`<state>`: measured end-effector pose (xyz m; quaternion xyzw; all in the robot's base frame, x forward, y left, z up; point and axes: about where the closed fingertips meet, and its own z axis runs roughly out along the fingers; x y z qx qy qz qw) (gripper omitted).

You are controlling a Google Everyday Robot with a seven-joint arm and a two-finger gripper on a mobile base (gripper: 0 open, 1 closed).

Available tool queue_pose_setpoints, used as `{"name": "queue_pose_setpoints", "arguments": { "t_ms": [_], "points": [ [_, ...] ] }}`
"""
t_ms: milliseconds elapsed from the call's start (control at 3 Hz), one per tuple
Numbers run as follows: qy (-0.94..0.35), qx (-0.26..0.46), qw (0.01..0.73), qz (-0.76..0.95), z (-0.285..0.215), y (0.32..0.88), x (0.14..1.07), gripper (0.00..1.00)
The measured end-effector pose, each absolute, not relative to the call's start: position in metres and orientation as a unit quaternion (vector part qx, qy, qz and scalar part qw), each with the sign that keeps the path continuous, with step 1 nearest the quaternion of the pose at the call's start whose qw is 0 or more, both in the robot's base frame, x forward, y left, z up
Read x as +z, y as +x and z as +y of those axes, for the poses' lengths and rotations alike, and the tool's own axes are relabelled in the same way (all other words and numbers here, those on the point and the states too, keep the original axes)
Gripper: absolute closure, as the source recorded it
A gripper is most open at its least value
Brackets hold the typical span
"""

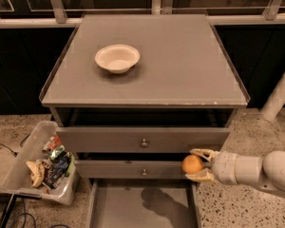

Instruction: Pick orange from bottom drawer and place on counter

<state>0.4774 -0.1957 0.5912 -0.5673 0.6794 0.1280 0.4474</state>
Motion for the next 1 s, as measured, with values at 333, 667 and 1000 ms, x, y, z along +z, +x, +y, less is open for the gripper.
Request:
{"name": "queue_pose_setpoints", "arguments": {
  "t_ms": [333, 667, 1000],
  "points": [
    [-0.576, 0.111, 0.448, 0.675, -0.197, 0.478, 0.640, 1.00],
    [-0.577, 0.098, 0.451, 0.674, -0.199, 0.488, 0.690, 1.00],
    [-0.577, 0.098, 0.451, 0.674, -0.199, 0.488, 0.690, 1.00]
  ]
}}
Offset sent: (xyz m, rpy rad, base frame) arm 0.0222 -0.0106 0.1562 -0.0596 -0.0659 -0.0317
